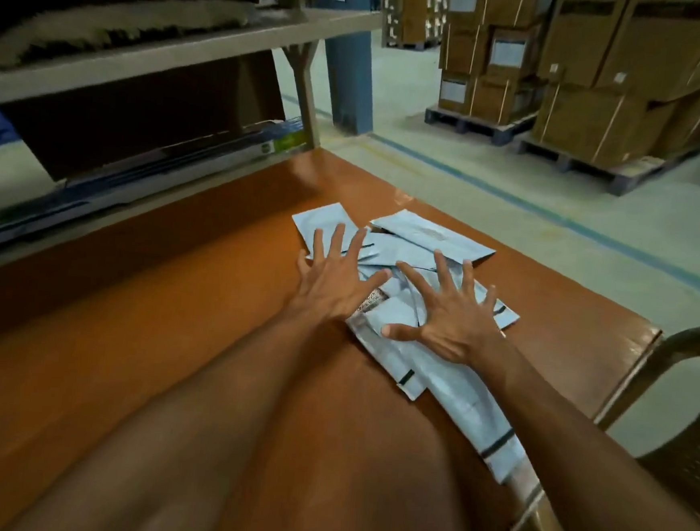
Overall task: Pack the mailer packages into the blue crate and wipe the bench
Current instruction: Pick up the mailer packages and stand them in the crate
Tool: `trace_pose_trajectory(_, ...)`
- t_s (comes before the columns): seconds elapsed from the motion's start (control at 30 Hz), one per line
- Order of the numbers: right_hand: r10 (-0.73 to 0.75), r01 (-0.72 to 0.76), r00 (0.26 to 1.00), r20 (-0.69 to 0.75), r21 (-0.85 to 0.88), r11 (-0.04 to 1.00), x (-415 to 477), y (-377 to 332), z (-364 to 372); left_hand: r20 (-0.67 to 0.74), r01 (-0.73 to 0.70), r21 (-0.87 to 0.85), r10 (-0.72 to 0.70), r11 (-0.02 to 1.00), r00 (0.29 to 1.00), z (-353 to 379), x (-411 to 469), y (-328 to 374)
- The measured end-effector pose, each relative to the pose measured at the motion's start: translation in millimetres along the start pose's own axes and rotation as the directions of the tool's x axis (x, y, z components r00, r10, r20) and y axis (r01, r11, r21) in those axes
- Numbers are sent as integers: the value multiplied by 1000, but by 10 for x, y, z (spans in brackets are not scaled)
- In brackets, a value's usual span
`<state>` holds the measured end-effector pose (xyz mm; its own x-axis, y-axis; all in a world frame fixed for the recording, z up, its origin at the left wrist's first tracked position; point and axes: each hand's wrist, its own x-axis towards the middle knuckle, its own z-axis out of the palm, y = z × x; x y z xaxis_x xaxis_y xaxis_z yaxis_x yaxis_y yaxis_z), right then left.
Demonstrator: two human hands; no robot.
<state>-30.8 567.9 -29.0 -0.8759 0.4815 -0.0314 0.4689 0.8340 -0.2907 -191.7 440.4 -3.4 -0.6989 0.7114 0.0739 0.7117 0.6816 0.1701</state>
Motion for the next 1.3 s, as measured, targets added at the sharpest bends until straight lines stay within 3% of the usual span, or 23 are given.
trace_pose_trajectory(0.1, 27, -32, 996, 90, 62, 998, 212, 110, 97, 123, -56, 71, 47, 996, 991, 120, 409, -27)
trace_pose_trajectory(0.17, 37, -42, 991, 126, 39, 998, 285, 147, 140, 256, -78, 40, 66, 996, 965, 229, 577, -84)
trace_pose_trajectory(0.23, 37, -37, 989, 143, -2, 999, 318, 150, 146, 303, -67, 3, 63, 998, 951, 337, 602, -140)
trace_pose_trajectory(0.4, -18, 18, 993, 117, -1, 1000, 212, 78, 118, 260, -38, -11, 40, 999, 965, 389, 331, -252)
trace_pose_trajectory(0.6, -178, 182, 965, 191, -6, 983, -205, -514, 280, 246, 49, -9, -45, 999, 968, 251, -577, -816)
trace_pose_trajectory(0.9, -496, 505, 810, 314, 57, 861, -1216, -1959, 695, 116, 342, -57, -334, 938, 935, -42, -2944, -1861)
trace_pose_trajectory(0.97, -536, 548, 798, 275, 39, 835, -1400, -2233, 749, 62, 410, -103, -405, 906, 912, -73, -3404, -2077)
trace_pose_trajectory(1.07, -551, 561, 827, 109, -101, 822, -1544, -2452, 773, -62, 486, -186, -504, 854, 862, -99, -3917, -2269)
trace_pose_trajectory(1.3, -354, 314, 928, -116, -268, 911, -1576, -2256, 706, -248, 458, -172, -488, 872, 837, -80, -4642, -1999)
